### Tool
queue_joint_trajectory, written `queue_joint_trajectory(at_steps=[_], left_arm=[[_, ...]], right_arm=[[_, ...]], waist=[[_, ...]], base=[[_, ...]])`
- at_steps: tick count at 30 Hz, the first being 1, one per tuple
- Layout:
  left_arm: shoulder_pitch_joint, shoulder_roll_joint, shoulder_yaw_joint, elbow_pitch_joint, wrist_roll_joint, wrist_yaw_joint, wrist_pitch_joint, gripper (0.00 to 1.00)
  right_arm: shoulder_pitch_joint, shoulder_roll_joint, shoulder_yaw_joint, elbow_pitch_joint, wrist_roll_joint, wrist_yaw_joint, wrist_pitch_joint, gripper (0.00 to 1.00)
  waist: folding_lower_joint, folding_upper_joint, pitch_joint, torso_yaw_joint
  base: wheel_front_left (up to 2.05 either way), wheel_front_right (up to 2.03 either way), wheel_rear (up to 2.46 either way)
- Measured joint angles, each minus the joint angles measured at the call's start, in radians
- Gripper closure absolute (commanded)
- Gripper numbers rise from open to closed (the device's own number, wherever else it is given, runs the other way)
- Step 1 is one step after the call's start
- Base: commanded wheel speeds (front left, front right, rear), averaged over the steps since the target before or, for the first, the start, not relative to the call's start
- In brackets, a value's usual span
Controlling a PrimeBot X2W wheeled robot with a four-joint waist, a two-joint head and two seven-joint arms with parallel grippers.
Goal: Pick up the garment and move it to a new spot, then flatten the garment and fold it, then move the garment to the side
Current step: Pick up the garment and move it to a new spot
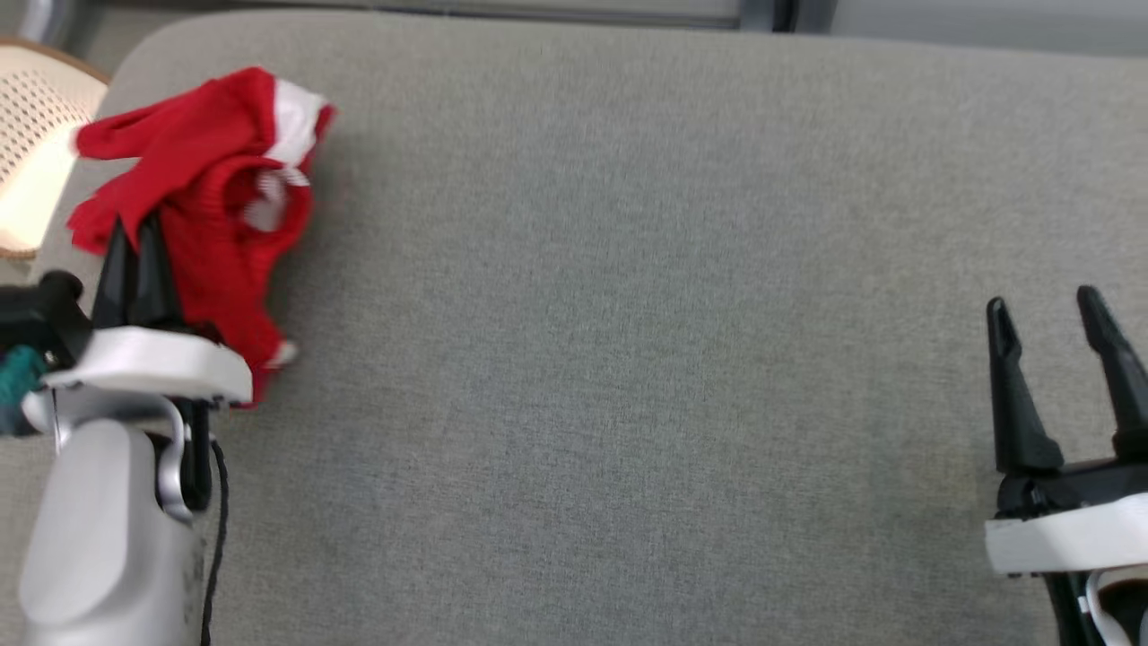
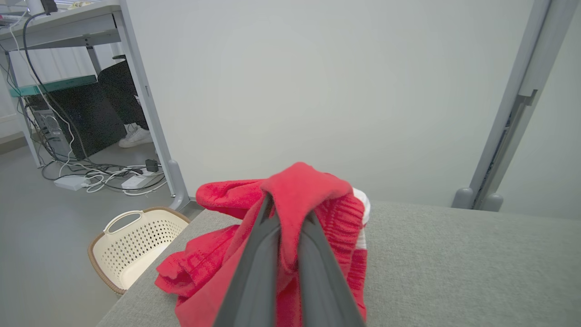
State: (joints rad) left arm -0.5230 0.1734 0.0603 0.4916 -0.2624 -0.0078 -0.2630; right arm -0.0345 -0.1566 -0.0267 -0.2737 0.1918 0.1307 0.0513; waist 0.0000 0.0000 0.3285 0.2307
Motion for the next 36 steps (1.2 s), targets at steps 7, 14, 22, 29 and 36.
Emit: queue_joint_trajectory(at_steps=[7, 14, 22, 29, 36], left_arm=[[0.231, -0.034, -0.047, -0.278, 0.057, 0.029, 0.032, 1.0], [0.48, -0.072, -0.121, -0.54, 0.067, 0.057, 0.164, 1.0], [0.523, -0.093, -0.247, -0.608, 0.062, 0.023, 0.248, 1.0], [0.344, -0.118, -0.439, -0.494, 0.059, -0.058, 0.242, 1.0], [0.213, -0.125, -0.496, -0.294, 0.023, -0.049, 0.199, 1.0]], right_arm=[[0.07, 0.018, 0.045, 0.034, 0.004, 0.0, -0.004, 0.0], [0.148, 0.04, 0.051, 0.037, 0.013, 0.0, -0.003, 0.0], [0.151, 0.054, 0.065, 0.019, 0.027, 0.0, 0.001, 0.0], [0.085, 0.056, 0.075, 0.015, 0.042, 0.0, -0.014, 0.0], [0.052, 0.073, 0.097, 0.059, 0.073, 0.0, -0.071, 0.0]], waist=[[0.0, 0.0, -0.139, -0.02], [0.0, 0.0, -0.26, -0.074], [0.0, 0.0001, -0.288, -0.171], [0.0, 0.0001, -0.238, -0.297], [0.0, 0.0, -0.142, -0.454]], base=[[0.0, 0.0, 0.0], [0.0, 0.0, 0.0], [0.0, 0.0, 0.0], [0.0, 0.0, 0.0], [0.0, 0.0, 0.0]])
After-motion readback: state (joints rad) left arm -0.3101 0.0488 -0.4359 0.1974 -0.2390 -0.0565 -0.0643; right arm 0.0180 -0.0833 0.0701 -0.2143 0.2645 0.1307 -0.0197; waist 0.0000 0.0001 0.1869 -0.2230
